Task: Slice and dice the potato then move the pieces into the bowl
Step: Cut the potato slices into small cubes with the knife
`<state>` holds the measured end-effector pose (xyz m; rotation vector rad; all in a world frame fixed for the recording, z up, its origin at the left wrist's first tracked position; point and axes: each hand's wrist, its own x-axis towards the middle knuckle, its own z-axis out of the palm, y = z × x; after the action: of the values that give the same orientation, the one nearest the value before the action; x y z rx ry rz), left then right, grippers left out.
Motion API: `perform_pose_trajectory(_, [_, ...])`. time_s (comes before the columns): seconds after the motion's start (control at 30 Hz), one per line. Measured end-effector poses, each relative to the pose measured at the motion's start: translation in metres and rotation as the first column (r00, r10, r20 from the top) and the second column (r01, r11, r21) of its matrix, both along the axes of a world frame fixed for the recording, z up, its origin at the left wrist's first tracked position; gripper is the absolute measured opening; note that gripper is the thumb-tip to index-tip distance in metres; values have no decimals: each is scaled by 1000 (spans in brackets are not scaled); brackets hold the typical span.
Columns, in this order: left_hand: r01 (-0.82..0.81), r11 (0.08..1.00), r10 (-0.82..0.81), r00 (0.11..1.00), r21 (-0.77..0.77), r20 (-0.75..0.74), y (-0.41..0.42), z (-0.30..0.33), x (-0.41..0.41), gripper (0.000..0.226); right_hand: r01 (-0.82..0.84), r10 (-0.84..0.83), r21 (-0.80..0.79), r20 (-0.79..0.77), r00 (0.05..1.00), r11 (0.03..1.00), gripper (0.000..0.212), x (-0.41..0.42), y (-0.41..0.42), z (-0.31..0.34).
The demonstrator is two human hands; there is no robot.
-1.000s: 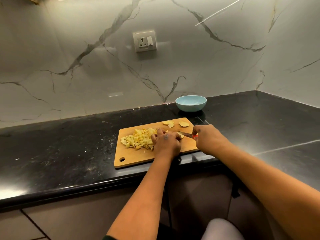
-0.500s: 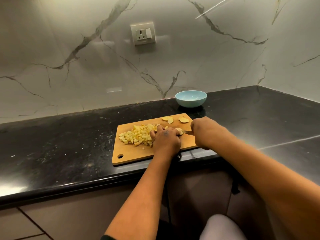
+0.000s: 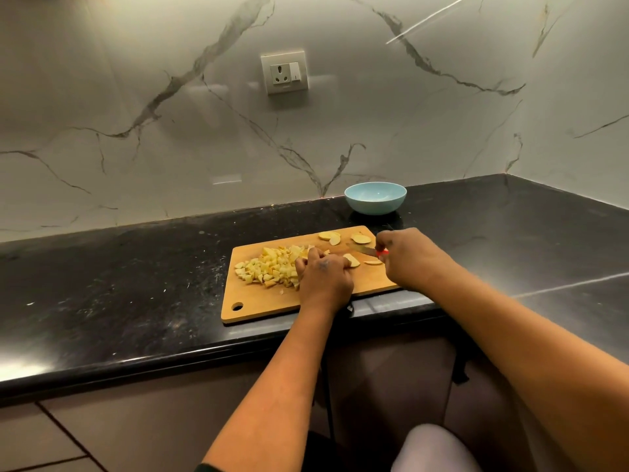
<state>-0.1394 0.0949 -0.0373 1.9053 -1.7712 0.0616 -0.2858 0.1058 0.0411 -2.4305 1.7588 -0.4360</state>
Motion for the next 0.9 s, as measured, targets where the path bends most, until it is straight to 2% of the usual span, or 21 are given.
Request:
perform_pose_trajectory(0.1, [-10, 1000, 10, 1000, 11, 7, -3, 0, 1, 37, 16, -13, 55, -43, 999, 998, 35, 5, -1, -10])
perform_pose_trajectory(0.33, [-10, 1000, 10, 999, 12, 45, -4, -1, 1, 36, 6, -2, 49, -88, 996, 999, 28, 16, 0, -18])
perform_pose_trajectory(0.5, [-4, 1000, 3, 998, 11, 69, -4, 0, 1, 34, 14, 6, 131, -152, 988, 991, 35, 7, 0, 9])
perform_pose_trajectory(0.67, [8, 1000, -9, 998, 14, 57, -3, -1, 1, 35, 12, 15, 124, -213, 977, 992, 35, -11, 11, 26])
perform_pose_trajectory(0.77, [0, 1000, 0, 1000, -14, -16, -2, -2, 2, 34, 3, 12, 85, -176, 984, 996, 34, -13, 12, 29])
perform_pose_trajectory(0.9, [-30, 997, 25, 997, -64, -78, -4, -4, 3, 36, -14, 16, 38, -42, 999, 999, 33, -5, 6, 15])
